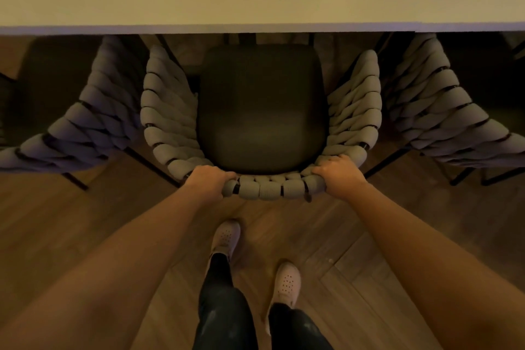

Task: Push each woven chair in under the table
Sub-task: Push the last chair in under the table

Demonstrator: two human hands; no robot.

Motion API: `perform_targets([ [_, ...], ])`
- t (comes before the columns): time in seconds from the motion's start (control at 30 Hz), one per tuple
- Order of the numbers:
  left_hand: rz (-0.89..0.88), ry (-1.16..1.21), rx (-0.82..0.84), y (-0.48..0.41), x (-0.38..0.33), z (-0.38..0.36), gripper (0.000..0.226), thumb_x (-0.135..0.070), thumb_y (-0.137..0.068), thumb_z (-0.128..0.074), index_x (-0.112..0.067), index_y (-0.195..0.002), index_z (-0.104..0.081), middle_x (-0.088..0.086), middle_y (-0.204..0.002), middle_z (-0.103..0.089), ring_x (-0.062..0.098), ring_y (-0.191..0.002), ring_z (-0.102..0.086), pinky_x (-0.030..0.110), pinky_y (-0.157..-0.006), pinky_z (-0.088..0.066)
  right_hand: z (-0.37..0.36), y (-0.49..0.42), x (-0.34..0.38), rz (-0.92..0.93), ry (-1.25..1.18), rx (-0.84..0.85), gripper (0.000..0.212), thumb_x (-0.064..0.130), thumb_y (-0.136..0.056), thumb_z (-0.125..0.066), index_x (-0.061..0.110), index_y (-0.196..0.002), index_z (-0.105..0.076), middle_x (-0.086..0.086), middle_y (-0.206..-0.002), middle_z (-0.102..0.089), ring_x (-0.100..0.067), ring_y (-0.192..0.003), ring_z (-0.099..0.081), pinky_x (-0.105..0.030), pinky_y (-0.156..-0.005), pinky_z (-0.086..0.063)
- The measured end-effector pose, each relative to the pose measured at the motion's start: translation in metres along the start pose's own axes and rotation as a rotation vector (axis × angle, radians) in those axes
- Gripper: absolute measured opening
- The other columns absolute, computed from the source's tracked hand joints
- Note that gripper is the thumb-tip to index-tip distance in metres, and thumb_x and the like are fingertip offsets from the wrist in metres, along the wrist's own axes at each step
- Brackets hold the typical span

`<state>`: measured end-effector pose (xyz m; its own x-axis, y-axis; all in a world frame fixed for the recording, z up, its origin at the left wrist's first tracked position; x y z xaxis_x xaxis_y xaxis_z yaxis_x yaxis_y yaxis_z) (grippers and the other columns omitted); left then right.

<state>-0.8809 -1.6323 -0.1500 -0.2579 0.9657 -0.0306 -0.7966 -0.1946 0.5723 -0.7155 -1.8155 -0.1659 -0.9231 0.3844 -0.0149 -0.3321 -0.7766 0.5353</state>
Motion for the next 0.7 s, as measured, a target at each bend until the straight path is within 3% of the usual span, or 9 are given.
perform_targets([
  [0.17, -0.002, -0.011, -0.052, -0.016, -0.003, 0.023, 0.026, -0.026, -0.089, -0.059, -0.029, -0.115, -0.053, -0.007, -0.088, -0.053, 0.011, -0.078, -0.051, 0.027, -0.067, -0.039, 0.010, -0.011, -0.022, -0.039, 0.005, 0.016, 0.043, 0.036, -0.092, -0.058, 0.036, -0.134, -0.048, 0.004, -0.131, -0.055, -0.021, -0.121, -0.049, -0.037, -0.101, -0.038],
  [0.7, -0.037, -0.020, -0.060, -0.049, 0.014, 0.048, 0.028, -0.030, -0.087, -0.059, -0.031, -0.114, -0.054, -0.002, -0.100, -0.064, 0.019, -0.093, -0.062, 0.030, -0.071, -0.044, 0.037, -0.046, -0.045, -0.041, 0.053, 0.065, 0.037, 0.030, -0.094, -0.055, 0.035, -0.130, -0.049, 0.002, -0.127, -0.056, -0.022, -0.121, -0.047, -0.039, -0.102, -0.035],
])
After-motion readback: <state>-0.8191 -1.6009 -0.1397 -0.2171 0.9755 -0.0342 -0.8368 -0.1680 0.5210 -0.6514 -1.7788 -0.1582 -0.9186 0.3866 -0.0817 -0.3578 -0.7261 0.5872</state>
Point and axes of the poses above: each hand's wrist, its own y-axis away from the middle knuckle, its own z-axis out of the back of the hand, x = y × z, the point moved 8 cm from there along -y, towards the middle knuckle
